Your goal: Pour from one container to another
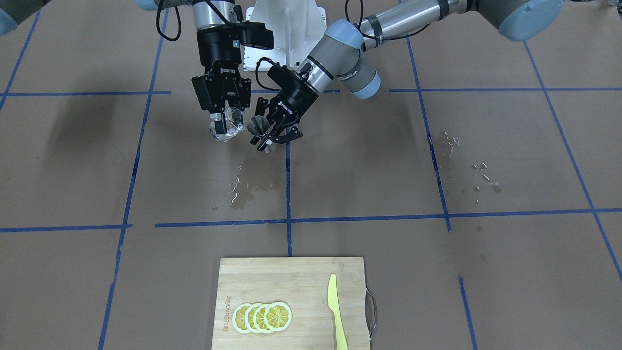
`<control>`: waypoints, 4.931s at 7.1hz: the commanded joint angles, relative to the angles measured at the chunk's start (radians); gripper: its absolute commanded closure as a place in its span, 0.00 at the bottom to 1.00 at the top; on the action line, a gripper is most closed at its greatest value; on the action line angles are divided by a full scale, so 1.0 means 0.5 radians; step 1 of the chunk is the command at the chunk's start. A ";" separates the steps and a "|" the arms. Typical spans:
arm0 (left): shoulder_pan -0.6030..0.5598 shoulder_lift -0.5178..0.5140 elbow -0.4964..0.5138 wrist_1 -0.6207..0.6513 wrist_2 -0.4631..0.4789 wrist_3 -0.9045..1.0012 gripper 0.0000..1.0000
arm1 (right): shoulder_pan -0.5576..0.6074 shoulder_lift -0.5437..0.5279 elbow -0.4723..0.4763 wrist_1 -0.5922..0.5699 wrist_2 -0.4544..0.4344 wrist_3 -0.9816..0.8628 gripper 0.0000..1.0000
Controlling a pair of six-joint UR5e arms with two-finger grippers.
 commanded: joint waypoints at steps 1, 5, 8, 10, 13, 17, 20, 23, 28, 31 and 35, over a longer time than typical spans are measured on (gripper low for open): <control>0.000 -0.001 0.000 0.000 0.000 0.000 1.00 | -0.030 0.049 -0.020 -0.001 -0.089 -0.155 1.00; 0.009 0.003 0.000 0.000 0.003 0.000 1.00 | -0.082 0.098 -0.078 -0.075 -0.279 -0.309 1.00; 0.009 0.003 0.000 0.000 0.003 0.000 1.00 | -0.094 0.169 -0.078 -0.176 -0.353 -0.471 1.00; 0.009 0.003 -0.003 -0.003 0.003 0.000 1.00 | -0.104 0.169 -0.078 -0.179 -0.402 -0.578 1.00; 0.006 0.003 -0.003 -0.003 0.003 0.000 1.00 | -0.140 0.172 -0.081 -0.179 -0.513 -0.784 1.00; 0.006 0.003 -0.006 -0.006 0.006 0.000 1.00 | -0.180 0.151 -0.069 -0.192 -0.611 -0.827 1.00; 0.006 0.003 -0.006 -0.006 0.006 0.000 1.00 | -0.189 0.163 -0.057 -0.204 -0.645 -0.960 1.00; 0.006 0.003 -0.006 -0.006 0.006 0.000 1.00 | -0.208 0.166 -0.051 -0.198 -0.645 -0.963 1.00; 0.000 0.012 -0.024 -0.037 0.009 -0.006 1.00 | -0.186 0.148 -0.038 -0.063 -0.609 -0.593 1.00; -0.012 0.082 -0.067 -0.159 0.006 -0.058 1.00 | -0.156 0.129 -0.038 -0.060 -0.605 -0.319 1.00; -0.089 0.134 -0.091 -0.190 0.006 -0.153 1.00 | -0.137 0.034 0.029 -0.057 -0.581 0.517 1.00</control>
